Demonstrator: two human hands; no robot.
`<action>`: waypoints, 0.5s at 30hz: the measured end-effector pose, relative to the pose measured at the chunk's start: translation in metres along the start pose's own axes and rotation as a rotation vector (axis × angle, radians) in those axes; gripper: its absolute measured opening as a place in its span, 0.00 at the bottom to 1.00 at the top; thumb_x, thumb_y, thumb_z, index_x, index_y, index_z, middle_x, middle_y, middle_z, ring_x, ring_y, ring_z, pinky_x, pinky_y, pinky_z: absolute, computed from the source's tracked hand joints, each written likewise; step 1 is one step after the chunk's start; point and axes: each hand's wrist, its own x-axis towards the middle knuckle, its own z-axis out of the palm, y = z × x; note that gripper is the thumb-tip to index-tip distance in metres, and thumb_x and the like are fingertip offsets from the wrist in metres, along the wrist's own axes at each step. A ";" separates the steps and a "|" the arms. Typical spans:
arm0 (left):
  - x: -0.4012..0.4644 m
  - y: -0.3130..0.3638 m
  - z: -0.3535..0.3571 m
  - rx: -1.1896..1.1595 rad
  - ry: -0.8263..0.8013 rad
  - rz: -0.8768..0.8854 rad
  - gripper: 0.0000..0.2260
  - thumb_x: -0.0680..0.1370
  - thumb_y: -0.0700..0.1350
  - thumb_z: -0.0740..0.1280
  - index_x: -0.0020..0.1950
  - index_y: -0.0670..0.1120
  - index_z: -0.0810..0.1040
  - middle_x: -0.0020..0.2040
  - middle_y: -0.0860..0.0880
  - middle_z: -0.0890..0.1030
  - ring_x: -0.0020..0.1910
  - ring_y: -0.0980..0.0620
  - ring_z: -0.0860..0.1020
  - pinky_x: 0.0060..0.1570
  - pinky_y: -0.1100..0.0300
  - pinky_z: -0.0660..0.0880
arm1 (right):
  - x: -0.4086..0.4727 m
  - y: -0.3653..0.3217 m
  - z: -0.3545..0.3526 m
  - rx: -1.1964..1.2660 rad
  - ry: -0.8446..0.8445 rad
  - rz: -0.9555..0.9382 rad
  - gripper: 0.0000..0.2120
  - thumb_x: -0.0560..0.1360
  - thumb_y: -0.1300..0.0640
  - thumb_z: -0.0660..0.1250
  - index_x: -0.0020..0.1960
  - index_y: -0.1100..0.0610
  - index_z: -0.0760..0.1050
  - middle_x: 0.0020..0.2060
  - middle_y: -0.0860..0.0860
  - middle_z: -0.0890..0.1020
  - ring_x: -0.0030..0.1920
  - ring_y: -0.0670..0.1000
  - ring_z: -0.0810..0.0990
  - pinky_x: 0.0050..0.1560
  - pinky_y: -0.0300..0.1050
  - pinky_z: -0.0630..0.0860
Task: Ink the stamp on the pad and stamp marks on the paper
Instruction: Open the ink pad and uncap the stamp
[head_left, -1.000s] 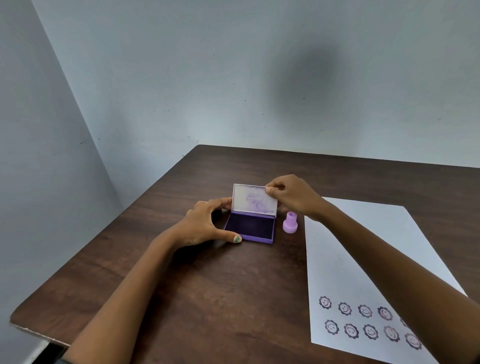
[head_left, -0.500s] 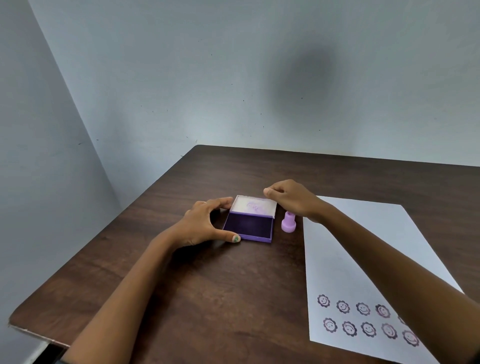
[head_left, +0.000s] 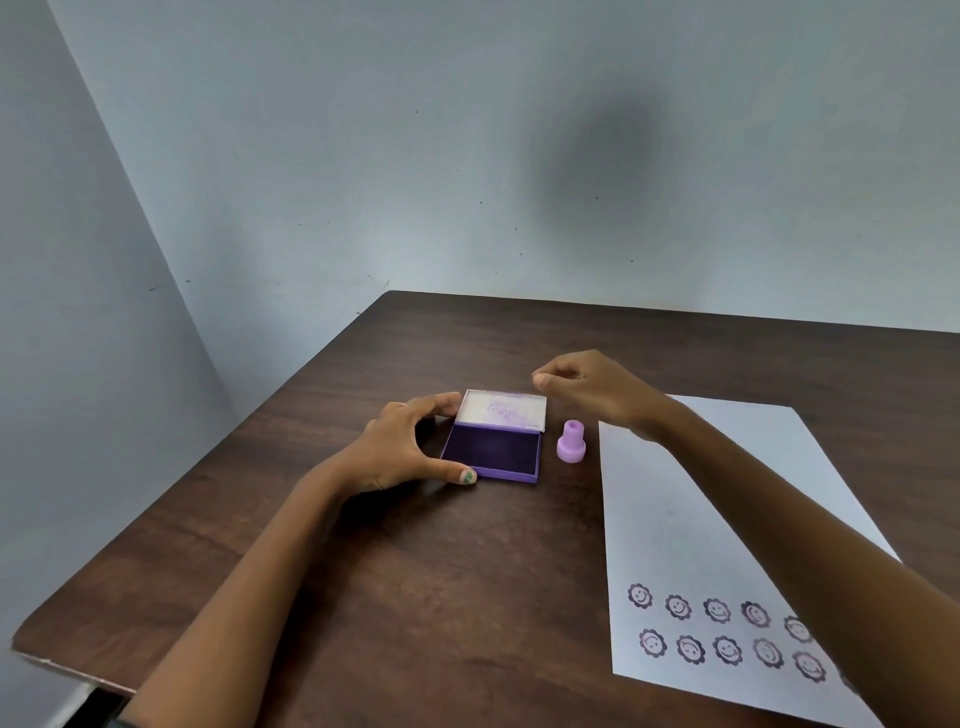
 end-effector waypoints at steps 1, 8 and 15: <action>-0.001 0.002 0.000 -0.002 0.013 -0.002 0.44 0.56 0.66 0.75 0.70 0.64 0.63 0.66 0.57 0.70 0.70 0.53 0.64 0.72 0.48 0.61 | -0.003 -0.002 -0.004 -0.012 -0.008 -0.009 0.13 0.76 0.53 0.62 0.54 0.62 0.78 0.51 0.55 0.81 0.50 0.53 0.78 0.47 0.43 0.74; -0.006 0.020 0.011 0.045 0.249 0.062 0.38 0.62 0.68 0.70 0.70 0.61 0.64 0.70 0.56 0.67 0.66 0.54 0.67 0.69 0.45 0.58 | -0.029 0.001 -0.005 -0.248 -0.084 -0.035 0.10 0.70 0.53 0.71 0.49 0.57 0.80 0.45 0.51 0.82 0.40 0.45 0.77 0.35 0.34 0.71; -0.009 0.039 0.037 0.098 0.383 0.280 0.19 0.71 0.61 0.69 0.60 0.63 0.72 0.61 0.62 0.73 0.59 0.60 0.72 0.57 0.57 0.57 | -0.037 0.022 0.005 -0.130 0.124 -0.017 0.08 0.69 0.59 0.71 0.48 0.58 0.82 0.44 0.52 0.83 0.37 0.43 0.76 0.34 0.30 0.69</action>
